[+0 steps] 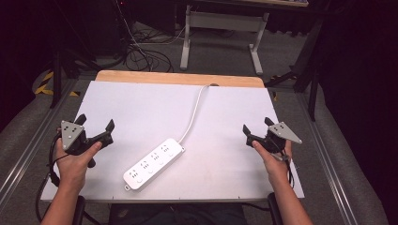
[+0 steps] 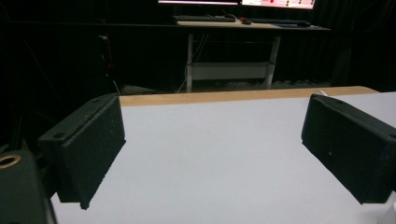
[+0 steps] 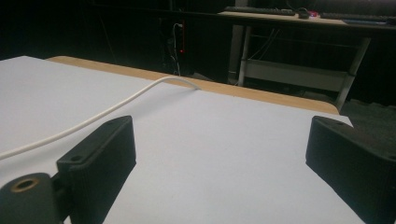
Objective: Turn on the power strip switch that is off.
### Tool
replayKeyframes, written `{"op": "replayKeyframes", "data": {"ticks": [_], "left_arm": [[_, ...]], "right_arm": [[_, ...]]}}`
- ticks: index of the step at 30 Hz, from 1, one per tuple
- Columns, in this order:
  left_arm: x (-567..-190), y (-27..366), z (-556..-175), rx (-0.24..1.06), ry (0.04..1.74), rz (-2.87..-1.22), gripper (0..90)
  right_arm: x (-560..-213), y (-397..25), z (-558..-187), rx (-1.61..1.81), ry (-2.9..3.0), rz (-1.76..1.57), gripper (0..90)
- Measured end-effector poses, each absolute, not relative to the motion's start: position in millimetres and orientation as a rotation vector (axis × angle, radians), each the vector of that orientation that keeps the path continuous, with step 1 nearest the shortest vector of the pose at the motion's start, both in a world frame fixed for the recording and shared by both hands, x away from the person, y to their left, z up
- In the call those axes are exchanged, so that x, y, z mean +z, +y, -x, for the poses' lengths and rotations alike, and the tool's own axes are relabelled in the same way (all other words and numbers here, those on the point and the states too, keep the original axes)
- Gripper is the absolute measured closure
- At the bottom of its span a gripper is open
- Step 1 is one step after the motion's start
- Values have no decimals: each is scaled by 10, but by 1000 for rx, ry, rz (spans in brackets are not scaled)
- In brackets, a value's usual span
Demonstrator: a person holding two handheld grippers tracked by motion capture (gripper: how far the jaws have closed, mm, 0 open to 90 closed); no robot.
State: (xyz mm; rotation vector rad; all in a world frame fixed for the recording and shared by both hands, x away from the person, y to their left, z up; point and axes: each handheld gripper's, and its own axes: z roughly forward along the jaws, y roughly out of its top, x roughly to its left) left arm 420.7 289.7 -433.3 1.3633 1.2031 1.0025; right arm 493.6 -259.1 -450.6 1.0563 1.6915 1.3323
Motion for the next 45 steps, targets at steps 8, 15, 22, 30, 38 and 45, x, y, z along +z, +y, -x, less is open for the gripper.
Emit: {"op": "replayKeyframes", "data": {"ticks": [8, 15, 22, 30, 38, 45], "left_arm": [[-4331, 2897, -4210, 1019, 1211, -1361, 143], [-4330, 2900, -4200, 988, 1202, -1376, 316], [-4309, 2928, -4167, 980, 1175, -1365, 554], [-4283, 2948, -4135, 986, 1143, -1353, 698], [-4265, 2961, -4124, 971, 1137, -1357, 813], [-4250, 2955, -4118, 950, 1126, -1382, 869]], "right_arm": [[-4508, -2582, -4927, 1331, 1700, -1054, 103], [-4506, -2586, -4925, 1332, 1698, -1057, 111], [-4499, -2599, -4923, 1334, 1689, -1063, 129], [-4494, -2612, -4919, 1339, 1682, -1068, 132], [-4495, -2613, -4920, 1342, 1687, -1076, 139], [-4497, -2610, -4920, 1345, 1688, -1085, 143]]}}
